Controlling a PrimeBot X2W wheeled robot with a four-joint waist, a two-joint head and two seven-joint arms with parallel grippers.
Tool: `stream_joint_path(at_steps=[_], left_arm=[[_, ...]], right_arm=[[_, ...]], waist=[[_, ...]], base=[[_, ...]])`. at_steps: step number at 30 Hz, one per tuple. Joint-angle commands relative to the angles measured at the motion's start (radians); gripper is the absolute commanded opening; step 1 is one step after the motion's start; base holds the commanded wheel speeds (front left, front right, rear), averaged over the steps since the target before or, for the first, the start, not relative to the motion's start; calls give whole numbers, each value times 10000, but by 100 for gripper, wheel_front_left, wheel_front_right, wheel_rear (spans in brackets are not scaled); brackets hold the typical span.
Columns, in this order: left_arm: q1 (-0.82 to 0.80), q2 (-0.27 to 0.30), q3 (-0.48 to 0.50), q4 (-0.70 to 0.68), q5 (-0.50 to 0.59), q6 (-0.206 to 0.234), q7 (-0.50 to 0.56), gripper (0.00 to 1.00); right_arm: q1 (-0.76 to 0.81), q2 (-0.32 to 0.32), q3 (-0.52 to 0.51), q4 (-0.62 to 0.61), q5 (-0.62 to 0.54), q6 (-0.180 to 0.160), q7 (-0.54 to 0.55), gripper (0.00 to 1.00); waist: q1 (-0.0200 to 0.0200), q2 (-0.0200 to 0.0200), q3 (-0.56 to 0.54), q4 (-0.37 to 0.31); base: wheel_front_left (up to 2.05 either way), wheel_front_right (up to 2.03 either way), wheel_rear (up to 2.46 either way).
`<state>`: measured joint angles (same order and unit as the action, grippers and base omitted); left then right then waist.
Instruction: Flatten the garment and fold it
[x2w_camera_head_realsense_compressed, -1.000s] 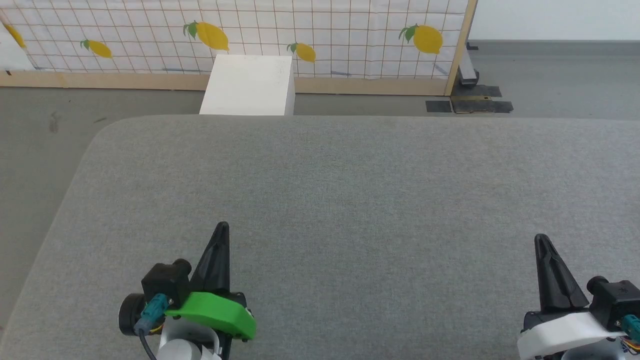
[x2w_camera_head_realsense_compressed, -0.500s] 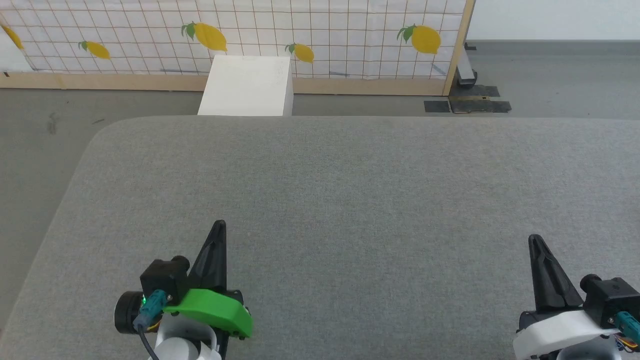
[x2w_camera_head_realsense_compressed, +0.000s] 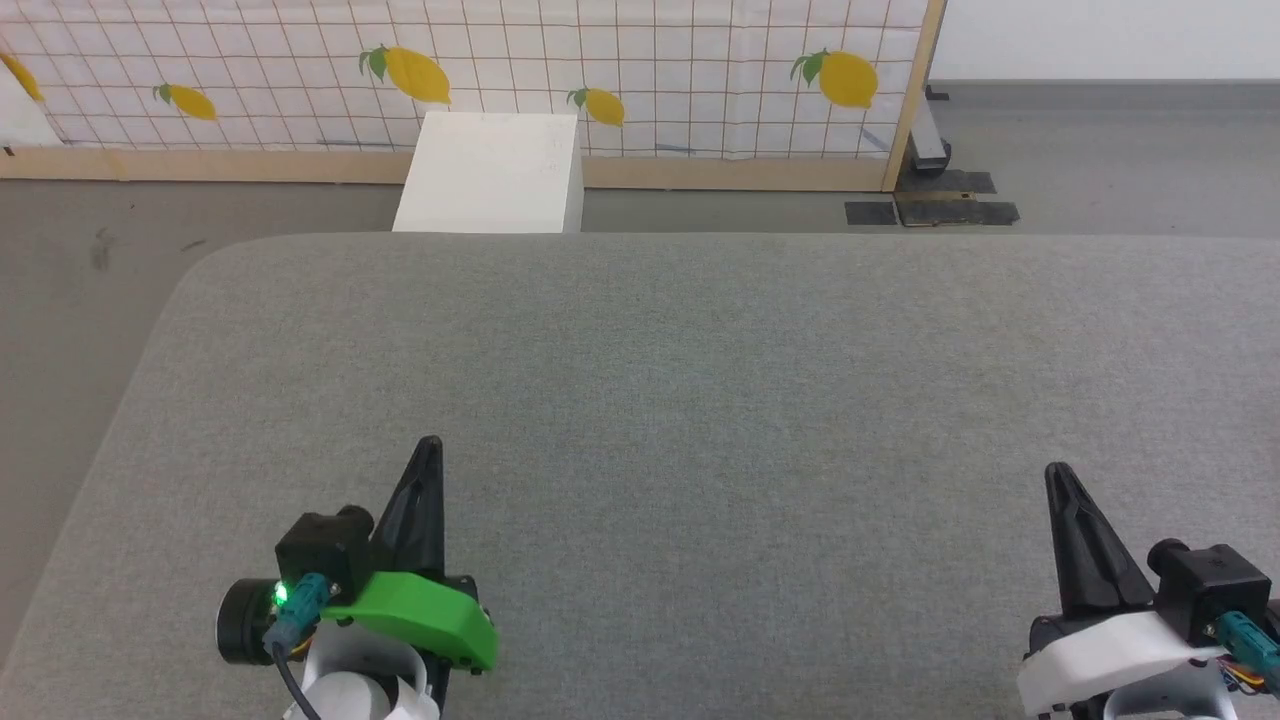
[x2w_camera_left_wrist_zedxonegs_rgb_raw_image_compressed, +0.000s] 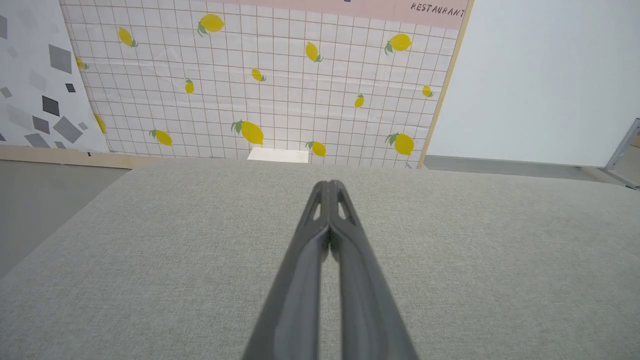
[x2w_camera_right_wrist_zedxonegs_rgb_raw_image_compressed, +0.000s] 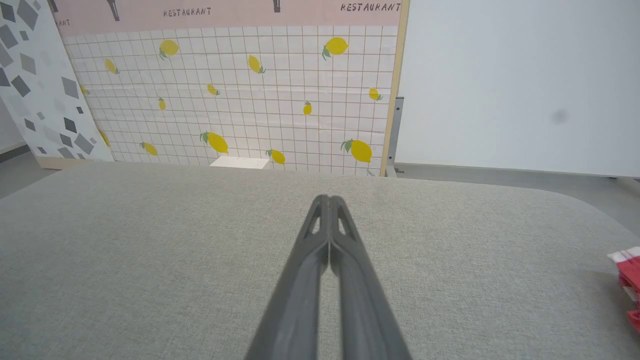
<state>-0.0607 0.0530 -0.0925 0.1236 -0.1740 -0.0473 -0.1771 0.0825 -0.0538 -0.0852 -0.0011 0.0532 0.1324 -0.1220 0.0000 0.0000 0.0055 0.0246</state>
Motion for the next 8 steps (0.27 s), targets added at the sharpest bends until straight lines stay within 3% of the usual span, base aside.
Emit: stream_joint_path(at_steps=[1, 8], left_arm=[[189, -9, 48, -63, 105, 77, 66, 0], [225, -11, 122, -162, 243, 111, 210, 0]], right_arm=[[-164, 12, 45, 2, -67, -6, 52, 0], [-219, 14, 113, 3, -106, -7, 150, 0]], waist=[[0, 0, -1, -4], [0, 0, -5, -24]], base=[[0, 0, 0], [0, 0, 0]])
